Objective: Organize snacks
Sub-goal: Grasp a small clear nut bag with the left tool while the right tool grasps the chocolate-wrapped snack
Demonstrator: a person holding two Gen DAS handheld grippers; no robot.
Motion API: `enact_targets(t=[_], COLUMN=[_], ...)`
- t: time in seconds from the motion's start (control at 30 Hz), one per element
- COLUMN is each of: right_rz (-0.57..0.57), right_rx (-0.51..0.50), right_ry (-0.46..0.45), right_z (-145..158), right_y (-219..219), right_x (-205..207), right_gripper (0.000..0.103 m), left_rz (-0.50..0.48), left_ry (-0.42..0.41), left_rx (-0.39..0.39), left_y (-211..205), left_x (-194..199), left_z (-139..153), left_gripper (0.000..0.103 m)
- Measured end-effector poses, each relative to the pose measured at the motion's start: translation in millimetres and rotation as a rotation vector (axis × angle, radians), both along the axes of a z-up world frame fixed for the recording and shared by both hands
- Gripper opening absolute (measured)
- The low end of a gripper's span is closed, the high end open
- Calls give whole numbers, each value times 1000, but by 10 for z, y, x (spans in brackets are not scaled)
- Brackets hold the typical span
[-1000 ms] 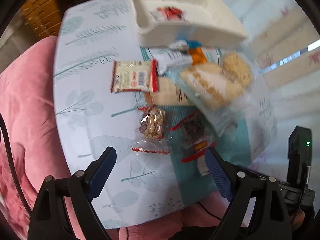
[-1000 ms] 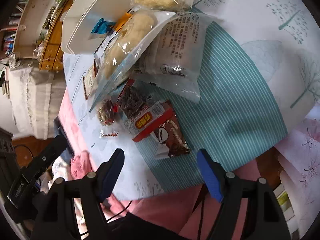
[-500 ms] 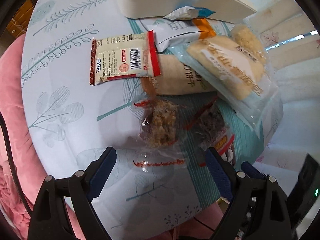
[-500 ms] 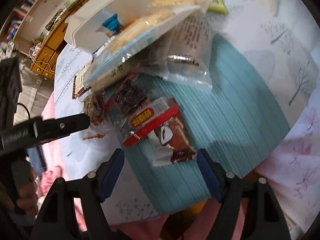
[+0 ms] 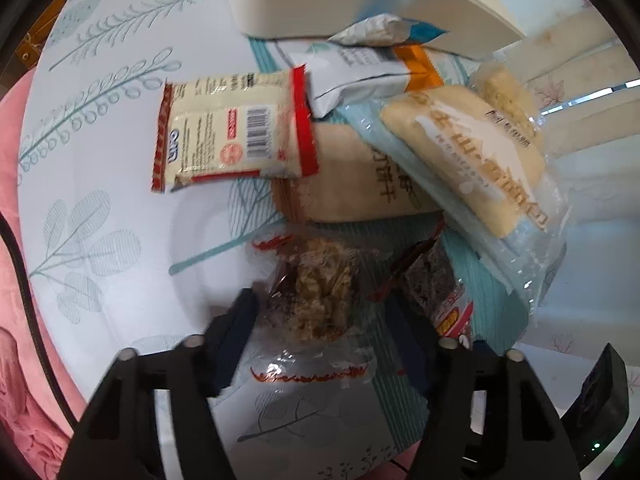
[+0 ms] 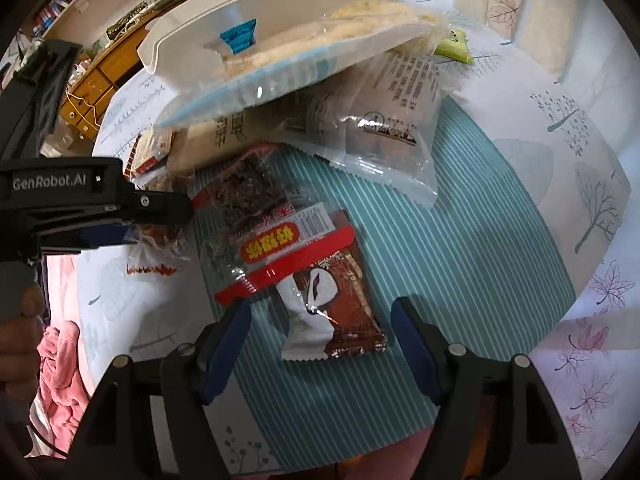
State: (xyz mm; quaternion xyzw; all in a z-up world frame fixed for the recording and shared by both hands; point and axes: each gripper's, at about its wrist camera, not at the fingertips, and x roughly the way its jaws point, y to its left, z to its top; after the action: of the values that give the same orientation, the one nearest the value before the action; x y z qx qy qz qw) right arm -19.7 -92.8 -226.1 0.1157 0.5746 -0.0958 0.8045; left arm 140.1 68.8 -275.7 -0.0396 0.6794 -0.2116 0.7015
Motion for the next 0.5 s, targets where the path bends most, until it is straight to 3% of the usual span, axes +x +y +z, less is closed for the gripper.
enact_targets(t=[0.23,0.27,0.37,0.5], right_rz=[36,41,58,52], right_rx=[-49,-61,-125,-139], right_ry=[8,13,41,65], right_z=[-10,-11,-19,-34], right_y=[116,131,175,243], right_x=[-4,0,18,60], right_gripper=[61,59,48,46], left_rz=[7,9,3,-7], left_ry=[7,7,16,18], left_rx=[-19,-18,-24,-39], left_y=[42,59,107,181], left_x=[31,36,29,1], left_z=[-10,-9,-16,27], left_gripper=[51,46,44,39])
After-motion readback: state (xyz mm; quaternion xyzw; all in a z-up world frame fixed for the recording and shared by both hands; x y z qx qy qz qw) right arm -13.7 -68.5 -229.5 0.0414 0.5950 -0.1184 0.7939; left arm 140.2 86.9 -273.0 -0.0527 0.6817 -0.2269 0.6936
